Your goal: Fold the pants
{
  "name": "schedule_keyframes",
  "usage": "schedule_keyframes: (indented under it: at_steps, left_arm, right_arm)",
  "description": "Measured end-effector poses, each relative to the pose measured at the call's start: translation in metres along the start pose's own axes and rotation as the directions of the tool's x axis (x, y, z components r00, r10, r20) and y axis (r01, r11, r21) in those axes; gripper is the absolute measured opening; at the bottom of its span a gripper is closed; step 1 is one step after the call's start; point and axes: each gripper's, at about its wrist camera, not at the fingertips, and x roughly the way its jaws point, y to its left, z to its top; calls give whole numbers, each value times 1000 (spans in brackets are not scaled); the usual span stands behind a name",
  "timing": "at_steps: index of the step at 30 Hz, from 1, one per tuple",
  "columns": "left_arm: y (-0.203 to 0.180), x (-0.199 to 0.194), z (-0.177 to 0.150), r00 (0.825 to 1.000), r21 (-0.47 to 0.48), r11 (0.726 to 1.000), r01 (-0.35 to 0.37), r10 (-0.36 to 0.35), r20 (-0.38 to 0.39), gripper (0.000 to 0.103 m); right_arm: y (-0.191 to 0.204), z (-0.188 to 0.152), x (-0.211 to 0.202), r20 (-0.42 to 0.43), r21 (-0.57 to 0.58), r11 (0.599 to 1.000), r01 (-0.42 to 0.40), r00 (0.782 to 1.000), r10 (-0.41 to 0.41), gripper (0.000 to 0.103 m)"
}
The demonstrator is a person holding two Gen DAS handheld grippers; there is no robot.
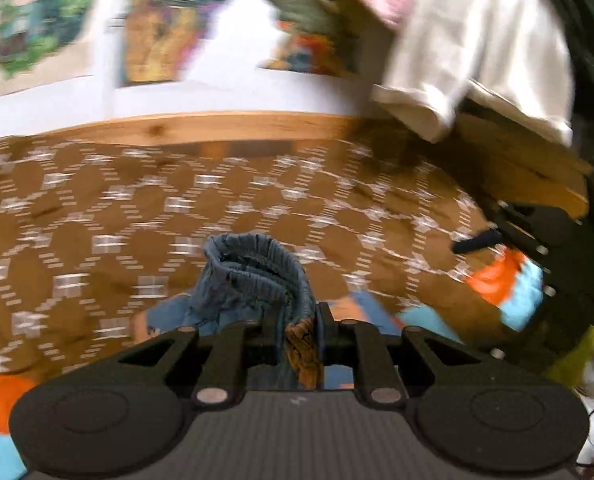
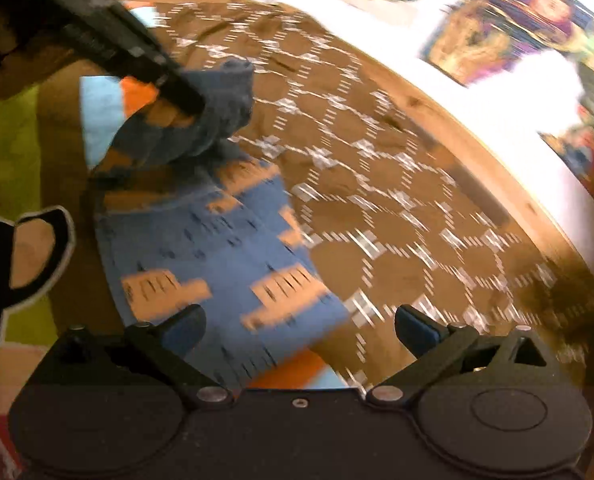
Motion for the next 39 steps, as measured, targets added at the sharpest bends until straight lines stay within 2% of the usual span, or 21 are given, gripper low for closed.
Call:
schedule_keyframes:
  at_steps: [2,6,7,9,11,15,19,22,24,25,26,27,31,32,35,39]
  left_arm:
    - [-21,20,-7,998,60,997,51,-49,-37,19]
    - [-54,51,-33,992,164,983,78,-60,-113,26]
    - [-59,54,-38,991,177,981,84,-63,-122,32]
    - [-65,53,-46,991,194,977,92,-71,-113,37]
    - [-69,48,-53,994,217,973,76,-58,-91,57]
    - [-69,42,-68,996,255,966,37,-15,-90,59]
    - [-63,41,-80,991,273,962,16,21,-133,57]
    - [-63,42,-80,991,300,954,8,31,-127,57]
    - [-63,44,-80,990,308,951,15,29,-137,57]
    - [-63,46,-80,989,310,951,18,28,-145,53]
    - [-63,47,-80,988,310,950,24,25,-153,42]
    - [-63,48,-81,987,309,950,30,21,-161,38]
    - [-57,51,-79,986,280,959,37,11,-166,24]
    - [-55,51,-79,986,269,962,37,8,-166,19]
    - [-52,51,-78,987,259,965,37,5,-161,11]
    - [-50,45,-74,989,244,969,47,-11,-145,8]
  right_arm:
    - [-5,-18,1,-22,43,999,26,999,-25,101]
    - [-16,-43,10,-72,117,991,56,996,-48,101]
    - [-18,-47,11,-75,132,989,62,996,-53,101]
    - [-22,-52,12,-81,165,984,70,995,-57,101]
    - [-25,-56,12,-73,191,980,63,996,-50,101]
    - [-29,-50,11,-34,252,967,26,999,-18,101]
    - [-43,-37,17,41,347,934,-88,996,78,100]
    - [-57,-28,30,98,457,862,-218,976,195,98]
    - [-62,-20,42,125,508,815,-279,960,251,92]
    - [-63,-15,48,131,525,797,-300,953,272,90]
    - [-64,-11,54,132,542,777,-320,946,297,86]
    - [-64,-8,61,130,561,756,-337,938,321,80]
    - [-59,-4,87,103,615,692,-379,908,406,68]
    - [-57,-5,91,95,624,683,-379,905,415,59]
    - [-52,-7,101,65,654,665,-359,903,424,30]
    - [-52,-10,99,85,674,641,-366,901,425,16]
